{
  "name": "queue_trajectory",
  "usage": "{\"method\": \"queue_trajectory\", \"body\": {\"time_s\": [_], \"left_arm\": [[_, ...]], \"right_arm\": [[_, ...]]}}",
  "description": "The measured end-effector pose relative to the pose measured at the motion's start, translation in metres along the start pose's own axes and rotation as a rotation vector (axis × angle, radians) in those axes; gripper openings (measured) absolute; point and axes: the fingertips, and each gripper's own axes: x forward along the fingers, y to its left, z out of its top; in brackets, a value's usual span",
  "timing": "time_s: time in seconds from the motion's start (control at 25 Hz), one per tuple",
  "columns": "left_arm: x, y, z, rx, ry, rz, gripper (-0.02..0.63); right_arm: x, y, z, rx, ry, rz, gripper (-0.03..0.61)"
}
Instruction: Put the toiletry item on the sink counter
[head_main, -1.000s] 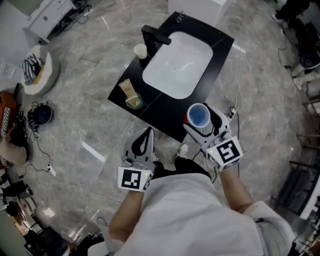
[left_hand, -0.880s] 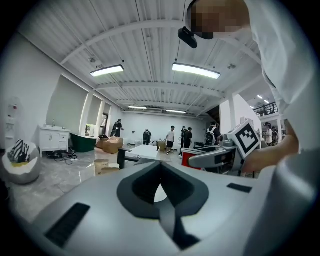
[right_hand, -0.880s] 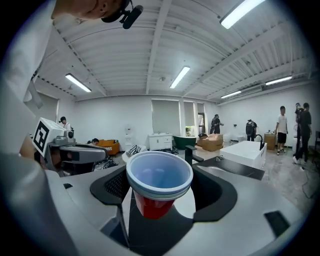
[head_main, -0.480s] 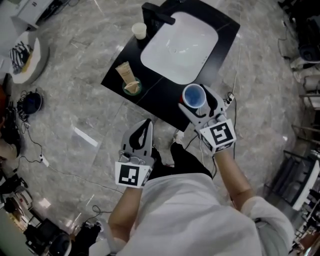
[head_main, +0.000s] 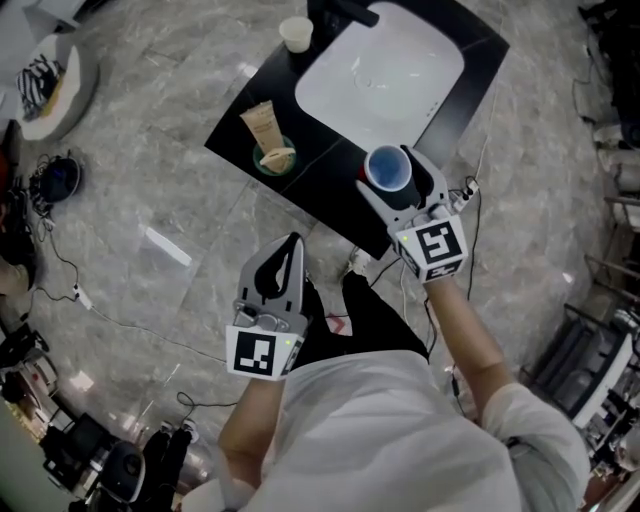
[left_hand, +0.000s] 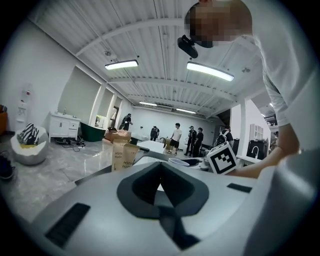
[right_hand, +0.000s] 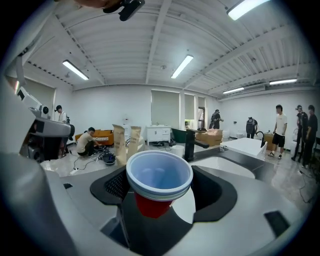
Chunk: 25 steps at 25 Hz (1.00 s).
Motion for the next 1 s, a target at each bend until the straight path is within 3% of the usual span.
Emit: {"method": "queue_trajectory", "body": {"time_s": [0.4,1.0], "left_arm": [[0.0,0.006,-0.024,-0.023,0.042,0.011,0.002],[0.0,0.026,-0.043,-0.063,0.056,0.057,0.002]], "right_arm": [[0.03,0.001,-0.039,-0.023,0.051,-0.001,0.383],[0.053,-0.003,-0.059,-0.034,0.078,-0.037,0.383]]}}
